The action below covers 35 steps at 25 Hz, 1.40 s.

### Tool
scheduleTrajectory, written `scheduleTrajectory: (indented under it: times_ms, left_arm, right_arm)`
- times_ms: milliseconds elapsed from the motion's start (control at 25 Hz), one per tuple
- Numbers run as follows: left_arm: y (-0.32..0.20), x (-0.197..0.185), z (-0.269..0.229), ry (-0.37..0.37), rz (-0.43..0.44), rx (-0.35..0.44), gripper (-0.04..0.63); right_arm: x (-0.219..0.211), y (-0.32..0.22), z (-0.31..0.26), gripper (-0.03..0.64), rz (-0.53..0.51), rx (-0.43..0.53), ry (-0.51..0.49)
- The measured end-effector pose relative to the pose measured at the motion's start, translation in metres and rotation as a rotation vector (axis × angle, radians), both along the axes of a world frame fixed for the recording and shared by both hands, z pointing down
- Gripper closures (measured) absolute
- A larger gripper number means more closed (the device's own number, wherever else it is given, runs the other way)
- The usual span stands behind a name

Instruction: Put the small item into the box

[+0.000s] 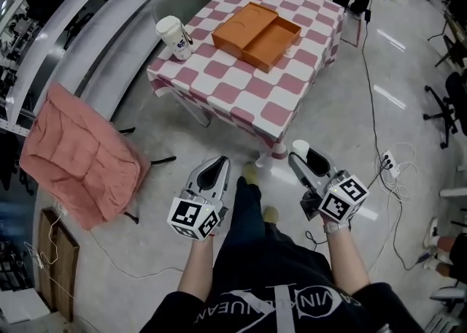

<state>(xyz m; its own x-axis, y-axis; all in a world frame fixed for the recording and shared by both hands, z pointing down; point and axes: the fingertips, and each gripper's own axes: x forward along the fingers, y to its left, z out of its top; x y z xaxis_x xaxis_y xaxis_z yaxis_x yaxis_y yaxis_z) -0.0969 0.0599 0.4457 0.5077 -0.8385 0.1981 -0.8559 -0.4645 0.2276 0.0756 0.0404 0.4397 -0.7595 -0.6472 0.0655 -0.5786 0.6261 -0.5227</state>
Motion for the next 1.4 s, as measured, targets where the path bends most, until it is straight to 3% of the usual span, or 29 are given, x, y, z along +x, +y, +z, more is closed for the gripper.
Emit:
scheduleTrajectory:
  times_ms: [320, 640, 1400]
  left_arm:
    - [-0.037, 0.007, 0.002, 0.007, 0.026, -0.003, 0.574]
    - [-0.087, 0.045, 0.002, 0.038, 0.108, -0.001, 0.574]
    - [-0.208, 0.063, -0.003, 0.053, 0.194, 0.004, 0.574]
  right_arm:
    - [0.007, -0.027, 0.002, 0.436, 0.016, -0.006, 0.005]
    - [0.026, -0.066, -0.004, 0.436, 0.048, -0.002, 0.010]
    - [0.026, -0.165, -0.004, 0.436, 0.075, -0.036, 0.036]
